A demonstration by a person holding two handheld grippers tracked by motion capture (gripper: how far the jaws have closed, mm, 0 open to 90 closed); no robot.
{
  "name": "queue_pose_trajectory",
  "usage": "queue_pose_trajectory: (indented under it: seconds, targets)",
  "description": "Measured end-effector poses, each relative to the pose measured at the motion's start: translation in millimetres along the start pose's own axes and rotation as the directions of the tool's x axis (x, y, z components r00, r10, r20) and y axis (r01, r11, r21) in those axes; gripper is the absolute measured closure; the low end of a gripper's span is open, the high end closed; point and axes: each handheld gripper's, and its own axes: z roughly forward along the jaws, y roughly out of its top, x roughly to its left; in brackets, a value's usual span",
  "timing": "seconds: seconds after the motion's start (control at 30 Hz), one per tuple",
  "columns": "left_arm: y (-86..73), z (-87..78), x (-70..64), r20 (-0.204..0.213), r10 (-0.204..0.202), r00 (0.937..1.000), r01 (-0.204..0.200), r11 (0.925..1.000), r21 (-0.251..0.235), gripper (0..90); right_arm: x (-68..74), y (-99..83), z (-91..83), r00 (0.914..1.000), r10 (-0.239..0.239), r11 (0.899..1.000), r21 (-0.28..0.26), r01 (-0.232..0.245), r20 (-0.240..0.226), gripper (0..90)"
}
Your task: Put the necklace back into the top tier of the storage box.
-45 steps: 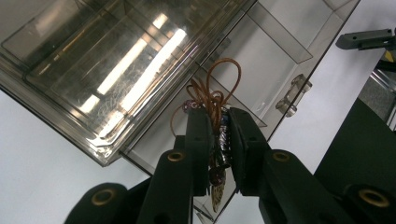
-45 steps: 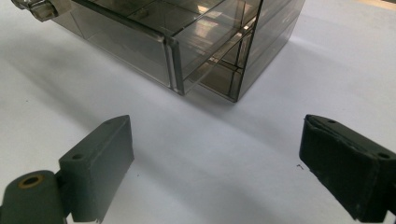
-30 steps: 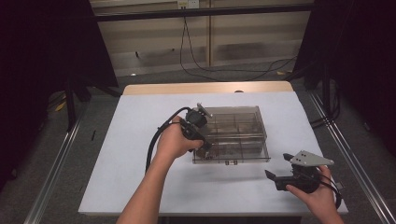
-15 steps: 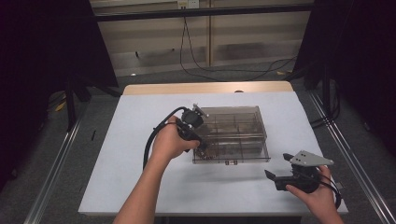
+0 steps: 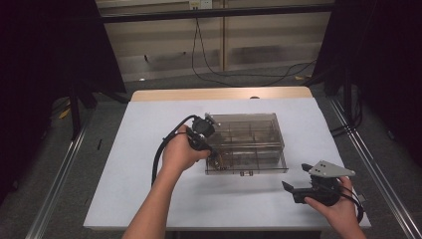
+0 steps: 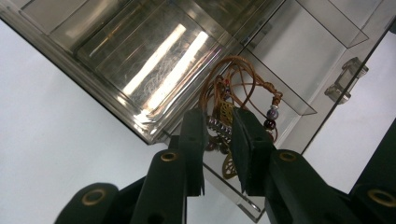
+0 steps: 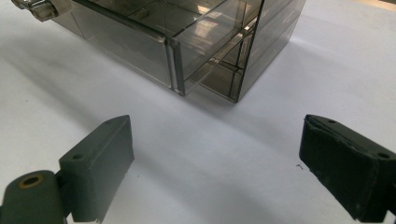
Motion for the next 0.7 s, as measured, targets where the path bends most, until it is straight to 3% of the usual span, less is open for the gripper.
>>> queue_pose_trajectory:
  seconds: [0.4, 0.7]
  targets:
    - [0.3, 14.6, -5.2, 0.023, 0.010, 0.9997, -0.010, 0.9997, 0.021, 77.3, 0.1, 0.0, -0.1, 1.0000, 0.000, 1.000, 0.001, 0.000, 0.002, 9.7]
    - [4.9, 6.2, -7.4, 0.024, 0.013, 0.9996, -0.012, 0.9982, -0.058, 76.9, 0.2, 0.1, 0.0, 1.0000, -0.001, 1.000, 0.000, 0.001, 0.002, 9.8]
